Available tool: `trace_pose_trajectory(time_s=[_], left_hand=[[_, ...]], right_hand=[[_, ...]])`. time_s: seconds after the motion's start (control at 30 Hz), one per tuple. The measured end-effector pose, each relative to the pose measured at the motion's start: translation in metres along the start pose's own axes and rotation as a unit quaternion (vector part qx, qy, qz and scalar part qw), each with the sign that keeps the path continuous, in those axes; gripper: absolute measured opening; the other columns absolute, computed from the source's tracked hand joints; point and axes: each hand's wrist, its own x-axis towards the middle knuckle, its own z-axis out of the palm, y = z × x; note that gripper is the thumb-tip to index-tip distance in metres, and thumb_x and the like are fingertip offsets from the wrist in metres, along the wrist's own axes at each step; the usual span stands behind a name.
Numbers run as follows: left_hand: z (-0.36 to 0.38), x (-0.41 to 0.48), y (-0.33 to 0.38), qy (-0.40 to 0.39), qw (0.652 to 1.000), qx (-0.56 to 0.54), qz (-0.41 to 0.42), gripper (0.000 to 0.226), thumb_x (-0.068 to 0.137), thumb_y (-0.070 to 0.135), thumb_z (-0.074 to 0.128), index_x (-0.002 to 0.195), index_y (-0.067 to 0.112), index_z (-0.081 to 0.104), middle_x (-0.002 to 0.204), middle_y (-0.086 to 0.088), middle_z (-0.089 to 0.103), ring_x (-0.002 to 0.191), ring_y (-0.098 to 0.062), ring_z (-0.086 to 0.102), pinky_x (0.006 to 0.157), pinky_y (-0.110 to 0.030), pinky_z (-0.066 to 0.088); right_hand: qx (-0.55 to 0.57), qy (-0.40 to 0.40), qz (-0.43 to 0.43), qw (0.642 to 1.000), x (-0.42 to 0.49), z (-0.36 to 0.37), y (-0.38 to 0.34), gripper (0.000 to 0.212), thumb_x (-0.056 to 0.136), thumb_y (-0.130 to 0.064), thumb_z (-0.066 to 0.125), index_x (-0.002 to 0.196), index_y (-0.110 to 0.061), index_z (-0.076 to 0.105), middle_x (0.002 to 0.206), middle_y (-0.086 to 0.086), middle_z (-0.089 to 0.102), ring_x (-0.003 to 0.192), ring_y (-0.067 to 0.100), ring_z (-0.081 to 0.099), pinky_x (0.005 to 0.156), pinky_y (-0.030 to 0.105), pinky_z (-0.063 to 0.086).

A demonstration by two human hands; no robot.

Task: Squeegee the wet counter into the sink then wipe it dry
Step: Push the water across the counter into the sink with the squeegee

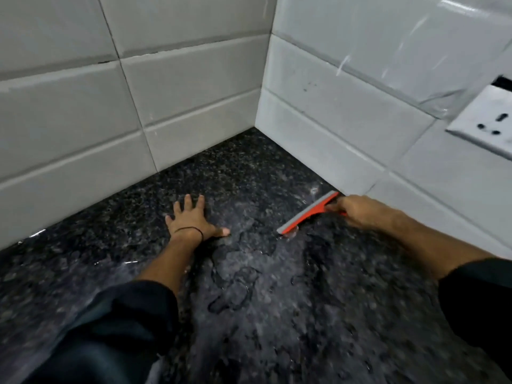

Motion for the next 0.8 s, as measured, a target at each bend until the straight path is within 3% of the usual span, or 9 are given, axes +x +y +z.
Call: trace_pose_trajectory(time_s=[0.07,0.2,0.27,0.33,0.47,0.63,0.7,0.8], left_hand=[[0.006,-0.017,0.006,0.052,0.998,0.03,0.019,0.114,0.071,0.074,0.065,0.157,0.028,0.005,0.166,-0.003,-0.001,0.151,-0.035,0.002,0.119,-0.057,0.012],[0.031,-0.06,0.026,0.124,0.989,-0.002,0.084,0.069,0.094,0.05,0.05,0.152,0.02,0.027,0.164,-0.004,0.016,0.149,-0.032,0.014,0.118,-0.056,0.019],[0.046,-0.084,0.029,0.137,0.986,-0.026,0.095,0.061,0.096,0.046,0.048,0.149,0.019,0.034,0.161,-0.004,0.023,0.148,-0.03,0.019,0.117,-0.054,0.022],[0.058,-0.107,0.022,0.154,0.983,-0.042,0.095,0.058,0.097,0.045,0.048,0.148,0.02,0.038,0.159,-0.003,0.029,0.147,-0.028,0.024,0.117,-0.052,0.026],[0.074,-0.146,-0.023,0.203,0.974,-0.064,0.077,0.051,0.096,0.042,0.05,0.14,0.018,0.049,0.149,-0.003,0.046,0.138,-0.028,0.039,0.108,-0.05,0.039],[0.079,-0.188,-0.114,0.244,0.967,-0.073,-0.019,0.048,0.093,0.04,0.054,0.131,0.012,0.055,0.136,-0.01,0.056,0.126,-0.033,0.049,0.097,-0.051,0.047],[0.076,-0.199,-0.147,0.234,0.968,-0.069,-0.066,0.056,0.092,0.045,0.056,0.137,0.012,0.05,0.145,-0.01,0.048,0.132,-0.034,0.043,0.102,-0.054,0.042],[0.068,-0.206,-0.192,0.198,0.967,-0.068,-0.148,0.077,0.087,0.061,0.055,0.149,0.022,0.033,0.162,-0.005,0.021,0.146,-0.034,0.02,0.114,-0.058,0.025]], right_hand=[[-0.016,-0.022,0.03,0.999,-0.042,0.016,0.02,0.044,0.092,-0.029,0.057,0.133,-0.043,0.056,0.123,0.004,0.067,0.106,0.026,0.065,0.087,0.031,0.05],[-0.041,-0.067,0.09,0.993,-0.1,0.058,0.08,0.043,0.083,-0.042,0.054,0.125,-0.047,0.058,0.119,-0.006,0.067,0.102,0.02,0.065,0.088,0.034,0.053],[-0.058,-0.087,0.096,0.99,-0.124,0.061,0.091,0.038,0.085,-0.042,0.055,0.122,-0.046,0.059,0.117,-0.006,0.068,0.1,0.018,0.065,0.088,0.033,0.054],[-0.055,-0.084,0.073,0.992,-0.142,0.047,0.075,0.039,0.087,-0.029,0.057,0.121,-0.048,0.061,0.113,-0.006,0.07,0.099,0.017,0.066,0.085,0.03,0.053],[0.006,0.017,0.019,1.0,-0.133,0.022,0.022,0.042,0.085,-0.023,0.059,0.12,-0.044,0.065,0.109,-0.002,0.073,0.096,0.019,0.067,0.081,0.03,0.051],[0.118,0.098,-0.101,0.983,-0.082,0.002,-0.097,0.043,0.08,-0.025,0.062,0.122,-0.029,0.069,0.113,0.005,0.073,0.106,0.024,0.067,0.089,0.032,0.05],[0.145,0.111,-0.142,0.973,-0.063,-0.002,-0.148,0.048,0.078,-0.017,0.064,0.125,-0.027,0.067,0.11,0.007,0.073,0.104,0.026,0.067,0.088,0.032,0.051],[0.166,0.114,-0.19,0.961,-0.032,-0.01,-0.226,0.053,0.073,-0.013,0.062,0.124,-0.028,0.067,0.103,0.01,0.073,0.096,0.028,0.068,0.084,0.036,0.054]])
